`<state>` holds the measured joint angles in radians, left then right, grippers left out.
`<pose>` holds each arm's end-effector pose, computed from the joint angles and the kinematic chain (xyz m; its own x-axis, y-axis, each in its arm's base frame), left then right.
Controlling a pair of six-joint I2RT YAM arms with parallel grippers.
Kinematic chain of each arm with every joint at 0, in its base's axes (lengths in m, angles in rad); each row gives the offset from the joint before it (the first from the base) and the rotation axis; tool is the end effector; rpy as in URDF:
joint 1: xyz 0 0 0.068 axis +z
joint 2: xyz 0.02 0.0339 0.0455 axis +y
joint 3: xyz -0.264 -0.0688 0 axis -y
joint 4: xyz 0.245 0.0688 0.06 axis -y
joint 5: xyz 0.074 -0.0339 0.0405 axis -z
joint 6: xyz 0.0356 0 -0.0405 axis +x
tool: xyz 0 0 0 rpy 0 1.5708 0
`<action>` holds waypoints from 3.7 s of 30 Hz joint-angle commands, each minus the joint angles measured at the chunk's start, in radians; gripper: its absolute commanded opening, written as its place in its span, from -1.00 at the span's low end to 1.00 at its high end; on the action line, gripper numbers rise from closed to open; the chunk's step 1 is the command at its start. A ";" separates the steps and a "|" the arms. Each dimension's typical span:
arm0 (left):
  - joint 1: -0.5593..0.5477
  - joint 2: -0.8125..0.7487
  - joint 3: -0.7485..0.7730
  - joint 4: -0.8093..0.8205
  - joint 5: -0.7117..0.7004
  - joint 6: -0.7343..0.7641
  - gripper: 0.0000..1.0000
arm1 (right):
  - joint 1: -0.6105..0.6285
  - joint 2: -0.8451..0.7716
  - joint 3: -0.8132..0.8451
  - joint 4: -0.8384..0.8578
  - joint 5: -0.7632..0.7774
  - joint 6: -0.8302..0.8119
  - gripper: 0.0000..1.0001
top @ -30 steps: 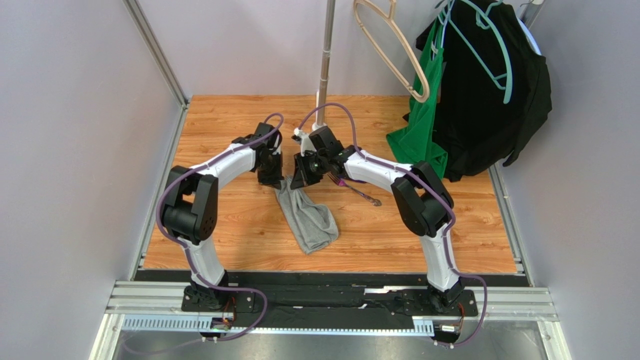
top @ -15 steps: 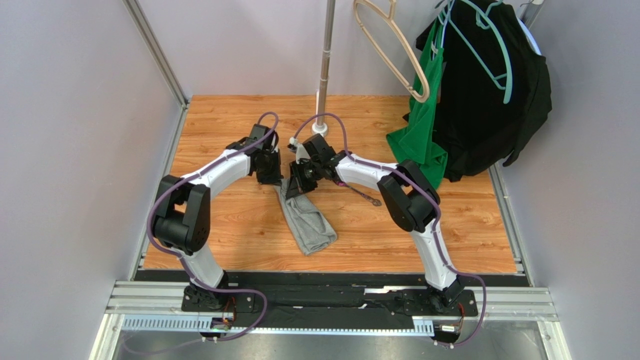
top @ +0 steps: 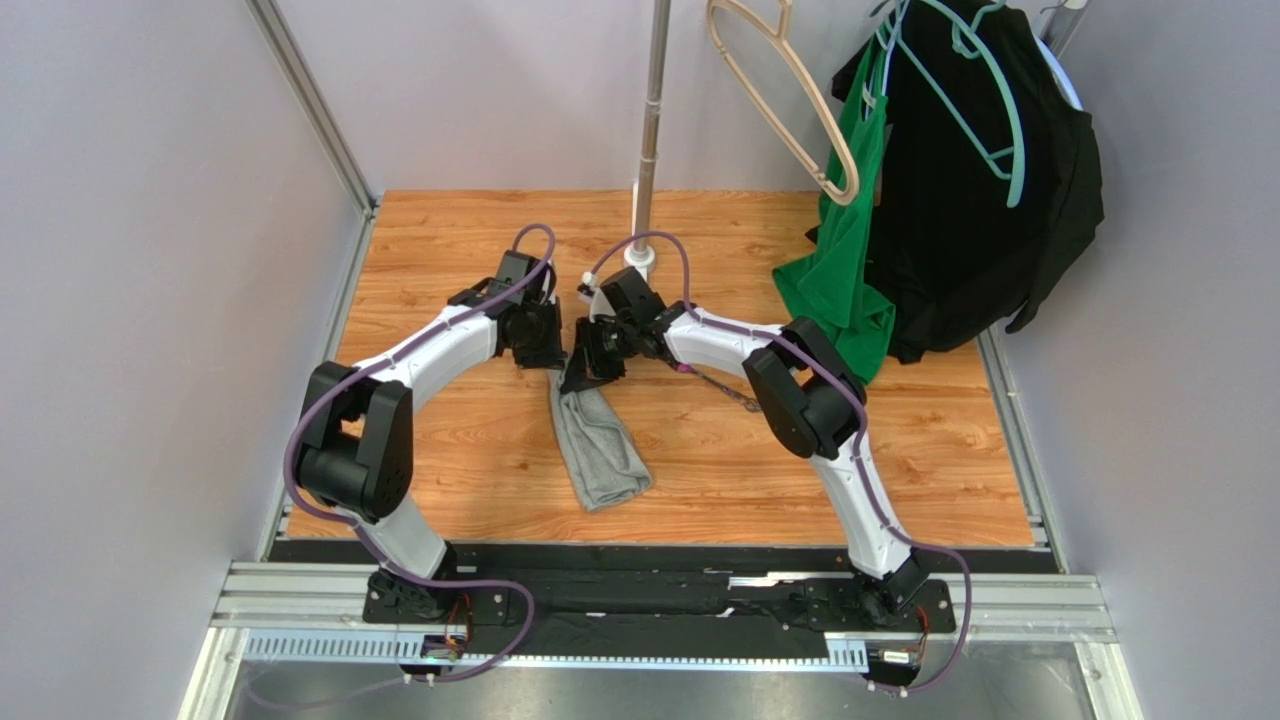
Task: Fold the napkin into a case and place the utensils inside
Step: Grasp the top corner of the smaller rectangle folded napkin from the folded napkin.
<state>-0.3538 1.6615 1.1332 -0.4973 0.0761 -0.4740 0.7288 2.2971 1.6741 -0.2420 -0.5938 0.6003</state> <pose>0.3204 -0.1212 0.2111 -0.8882 -0.1571 -0.4317 -0.0258 0.9553 -0.2945 0.3571 0.3455 0.1379 -0.9332 -0.2055 -0.2947 -0.3581 0.5971 0.7178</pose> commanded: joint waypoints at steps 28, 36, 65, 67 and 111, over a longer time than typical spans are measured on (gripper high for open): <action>-0.001 -0.005 -0.006 -0.035 -0.075 -0.035 -1.00 | -0.074 0.025 -0.114 0.380 -0.251 0.239 -0.59; 0.039 -0.028 -0.035 -0.035 -0.064 -0.058 -1.00 | -0.080 -0.018 -0.123 0.375 -0.282 0.194 -0.22; 0.053 -0.023 -0.033 -0.024 -0.024 -0.063 -1.00 | -0.080 0.101 -0.011 0.463 -0.330 0.297 -0.38; 0.055 -0.028 -0.030 -0.023 -0.016 -0.067 -1.00 | -0.074 0.107 -0.019 0.468 -0.328 0.296 -0.43; 0.096 -0.035 -0.127 0.013 0.019 -0.137 -1.00 | -0.074 -0.030 -0.172 0.469 -0.227 0.398 -0.53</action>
<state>-0.2691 1.6337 1.0012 -0.4744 0.0803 -0.6083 0.6632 2.4050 1.5047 0.3771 -0.8204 1.1957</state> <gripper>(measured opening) 0.007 0.211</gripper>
